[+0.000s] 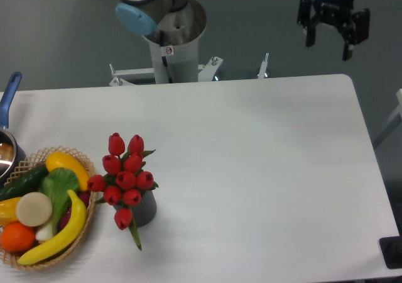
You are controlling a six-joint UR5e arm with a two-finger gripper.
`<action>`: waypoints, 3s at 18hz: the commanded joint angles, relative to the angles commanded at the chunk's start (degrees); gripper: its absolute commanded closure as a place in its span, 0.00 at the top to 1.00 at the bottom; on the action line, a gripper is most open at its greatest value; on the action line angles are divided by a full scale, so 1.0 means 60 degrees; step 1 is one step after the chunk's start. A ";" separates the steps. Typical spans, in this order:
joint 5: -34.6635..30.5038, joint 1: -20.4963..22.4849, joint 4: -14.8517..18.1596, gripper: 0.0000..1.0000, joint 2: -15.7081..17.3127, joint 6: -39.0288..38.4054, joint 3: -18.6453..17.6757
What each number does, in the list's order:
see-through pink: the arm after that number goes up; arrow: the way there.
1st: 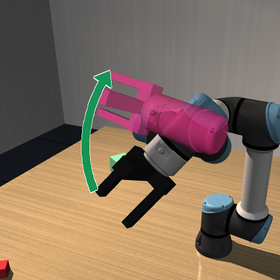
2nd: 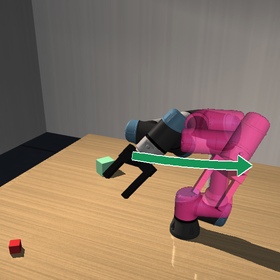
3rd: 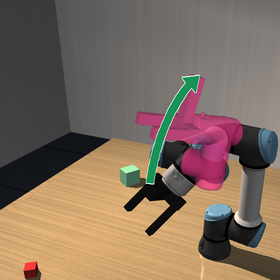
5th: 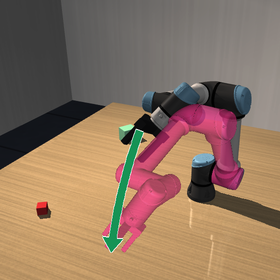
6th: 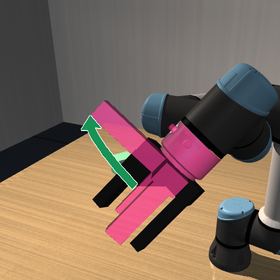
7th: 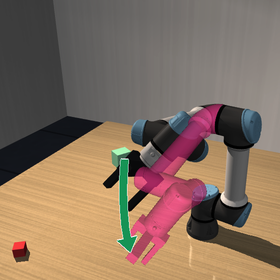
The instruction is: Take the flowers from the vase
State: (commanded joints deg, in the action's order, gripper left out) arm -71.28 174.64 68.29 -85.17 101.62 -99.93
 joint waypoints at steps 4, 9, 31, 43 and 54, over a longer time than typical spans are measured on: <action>0.0000 -0.0557 -0.0715 1.00 -0.0029 -0.1539 -0.0555; 0.1504 -0.0763 -0.1216 1.00 -0.0146 -0.2989 -0.0980; 0.6942 -0.2696 -0.2769 1.00 -0.1758 -0.4296 -0.1874; 0.6841 -0.3823 -0.3251 1.00 -0.2167 -0.4222 -0.2052; 0.6826 -0.4776 -0.3735 1.00 -0.3310 -0.4193 -0.1392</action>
State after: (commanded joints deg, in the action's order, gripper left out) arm -30.32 145.99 45.88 -105.02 76.46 -108.28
